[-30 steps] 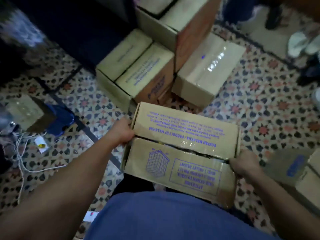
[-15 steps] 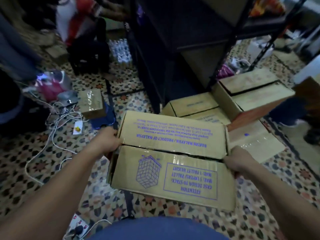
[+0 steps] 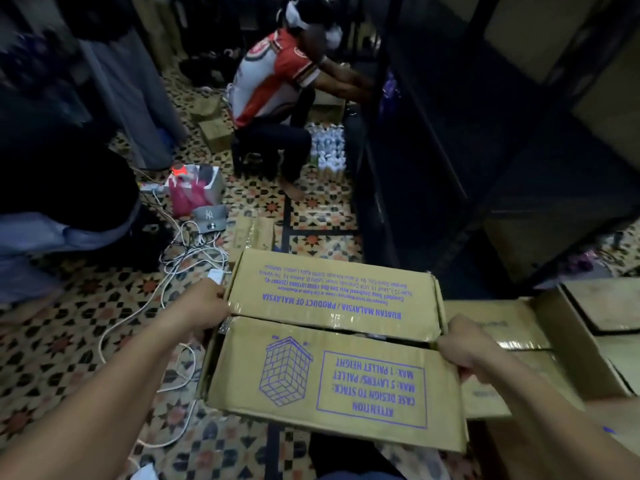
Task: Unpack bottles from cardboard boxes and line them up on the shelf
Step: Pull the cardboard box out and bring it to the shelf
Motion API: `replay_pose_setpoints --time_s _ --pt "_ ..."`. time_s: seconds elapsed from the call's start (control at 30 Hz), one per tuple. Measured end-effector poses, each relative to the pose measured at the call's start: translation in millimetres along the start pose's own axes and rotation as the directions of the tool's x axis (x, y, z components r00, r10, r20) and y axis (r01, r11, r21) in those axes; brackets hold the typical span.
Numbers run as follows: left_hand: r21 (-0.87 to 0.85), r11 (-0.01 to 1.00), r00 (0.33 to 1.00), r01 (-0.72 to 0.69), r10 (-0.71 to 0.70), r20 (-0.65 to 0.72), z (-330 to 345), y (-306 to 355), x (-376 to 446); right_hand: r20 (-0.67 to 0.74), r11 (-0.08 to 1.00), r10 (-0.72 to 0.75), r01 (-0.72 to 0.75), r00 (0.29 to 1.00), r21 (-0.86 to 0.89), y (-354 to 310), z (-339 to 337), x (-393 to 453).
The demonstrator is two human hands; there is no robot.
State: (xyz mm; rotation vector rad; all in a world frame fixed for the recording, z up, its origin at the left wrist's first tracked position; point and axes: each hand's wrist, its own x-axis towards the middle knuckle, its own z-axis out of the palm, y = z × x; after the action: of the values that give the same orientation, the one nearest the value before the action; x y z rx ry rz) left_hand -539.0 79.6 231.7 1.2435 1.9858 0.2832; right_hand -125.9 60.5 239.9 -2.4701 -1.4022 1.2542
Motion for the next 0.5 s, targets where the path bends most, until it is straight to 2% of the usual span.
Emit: replay_pose_setpoints --time_s 0.17,0.33,0.5 --pt "-0.022 0.998 0.998 0.057 -0.058 -0.028 -18 23 73 0.044 0.998 -0.055 0.057 0.998 -0.038 -70 -16 78" --pt "0.061 0.995 0.996 0.078 -0.076 -0.037 -45 55 139 0.081 0.998 -0.052 0.054 0.995 -0.025 -126 -37 141" --pt "0.062 0.995 0.996 0.085 -0.083 -0.027 -61 91 213 0.074 1.000 -0.022 0.021 0.997 0.018 -164 -48 195"
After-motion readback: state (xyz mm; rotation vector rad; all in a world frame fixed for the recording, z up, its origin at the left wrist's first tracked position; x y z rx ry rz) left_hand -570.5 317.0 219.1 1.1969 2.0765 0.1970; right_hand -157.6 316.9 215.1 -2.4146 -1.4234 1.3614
